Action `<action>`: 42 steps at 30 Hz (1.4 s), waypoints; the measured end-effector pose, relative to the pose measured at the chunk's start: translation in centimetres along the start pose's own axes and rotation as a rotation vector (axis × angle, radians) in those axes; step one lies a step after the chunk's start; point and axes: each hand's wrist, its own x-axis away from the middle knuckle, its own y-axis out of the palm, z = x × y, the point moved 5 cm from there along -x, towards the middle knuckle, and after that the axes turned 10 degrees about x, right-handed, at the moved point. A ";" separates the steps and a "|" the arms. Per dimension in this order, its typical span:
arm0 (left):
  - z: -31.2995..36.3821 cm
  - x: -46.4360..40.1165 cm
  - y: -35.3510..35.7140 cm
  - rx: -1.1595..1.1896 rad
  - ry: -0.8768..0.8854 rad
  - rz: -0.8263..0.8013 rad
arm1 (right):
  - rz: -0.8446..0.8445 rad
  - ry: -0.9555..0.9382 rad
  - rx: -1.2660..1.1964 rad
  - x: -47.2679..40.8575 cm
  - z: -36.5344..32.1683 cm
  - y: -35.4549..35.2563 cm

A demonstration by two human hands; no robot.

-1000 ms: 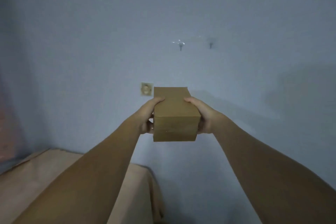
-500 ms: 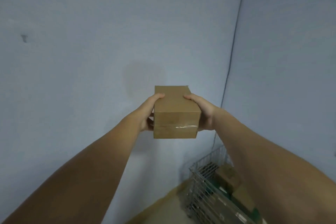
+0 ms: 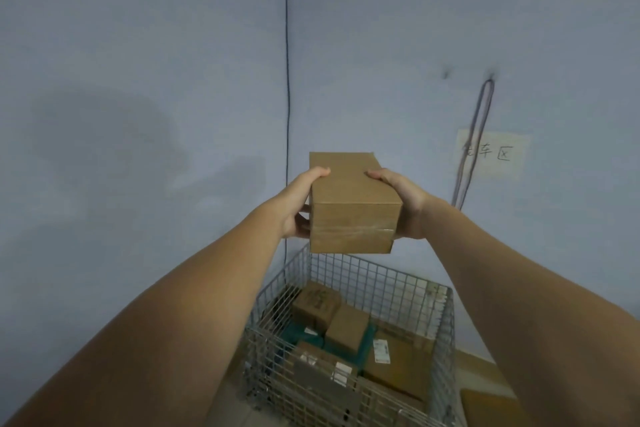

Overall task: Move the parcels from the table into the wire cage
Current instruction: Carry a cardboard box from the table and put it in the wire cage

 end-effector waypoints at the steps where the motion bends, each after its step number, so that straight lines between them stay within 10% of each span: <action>1: 0.1 -1.6 0.8 -0.011 -0.006 -0.023 | 0.023 0.005 -0.010 -0.9 0.2 -1.1; 26: -6.5 -43.4 16.1 -0.127 -0.224 -0.302 | 0.366 0.136 -0.191 -30.8 12.4 -24.3; 42: -37.1 -70.5 13.9 -0.299 -0.399 -0.194 | 0.502 0.473 -0.363 -53.0 43.0 -24.2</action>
